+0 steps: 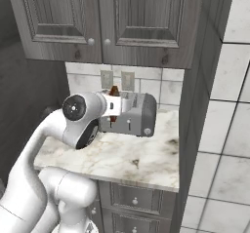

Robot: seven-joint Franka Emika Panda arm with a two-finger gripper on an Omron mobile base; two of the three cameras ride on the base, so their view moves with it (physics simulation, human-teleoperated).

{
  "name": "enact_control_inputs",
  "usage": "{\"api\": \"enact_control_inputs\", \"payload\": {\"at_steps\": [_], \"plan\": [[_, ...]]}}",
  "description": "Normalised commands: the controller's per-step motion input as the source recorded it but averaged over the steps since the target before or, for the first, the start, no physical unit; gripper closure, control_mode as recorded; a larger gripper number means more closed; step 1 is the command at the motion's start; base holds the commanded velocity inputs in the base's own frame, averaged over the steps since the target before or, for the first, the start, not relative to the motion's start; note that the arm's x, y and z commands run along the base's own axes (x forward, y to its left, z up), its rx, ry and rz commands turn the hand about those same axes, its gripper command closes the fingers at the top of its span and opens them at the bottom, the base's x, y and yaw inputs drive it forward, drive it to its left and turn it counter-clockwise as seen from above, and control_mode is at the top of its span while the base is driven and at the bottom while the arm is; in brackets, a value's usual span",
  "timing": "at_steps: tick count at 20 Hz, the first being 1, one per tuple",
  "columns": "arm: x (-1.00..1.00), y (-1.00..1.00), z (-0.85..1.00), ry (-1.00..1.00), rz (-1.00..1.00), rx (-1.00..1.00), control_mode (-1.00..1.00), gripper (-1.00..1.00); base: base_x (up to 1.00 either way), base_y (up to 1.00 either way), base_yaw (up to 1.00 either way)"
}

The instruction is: Start the toaster. Once the lever pops up, take the bread to the plate on the dining counter.

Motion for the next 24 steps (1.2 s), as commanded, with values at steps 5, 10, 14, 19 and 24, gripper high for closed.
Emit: {"api": "enact_control_inputs", "payload": {"at_steps": [5, 10, 14, 19, 24], "plan": [[-0.60, 0.22, 0.25, 0.09, 0.00, 0.00, -1.00, 1.00, 0.00, 0.00, 0.00], [-0.45, 0.27, 0.24, 0.03, 0.00, -0.01, -1.00, 1.00, 0.00, 0.00, 0.00], [-0.38, 0.30, 0.11, 0.01, 0.00, 0.00, -1.00, 1.00, 0.00, 0.00, 0.00], [-0.40, 0.33, 0.11, 0.07, 0.00, 0.00, -1.00, 1.00, 0.00, 0.00, 0.00], [-0.49, 0.20, 0.14, 0.08, 0.00, 0.00, -1.00, 1.00, 0.00, 0.00, 0.00]]}}
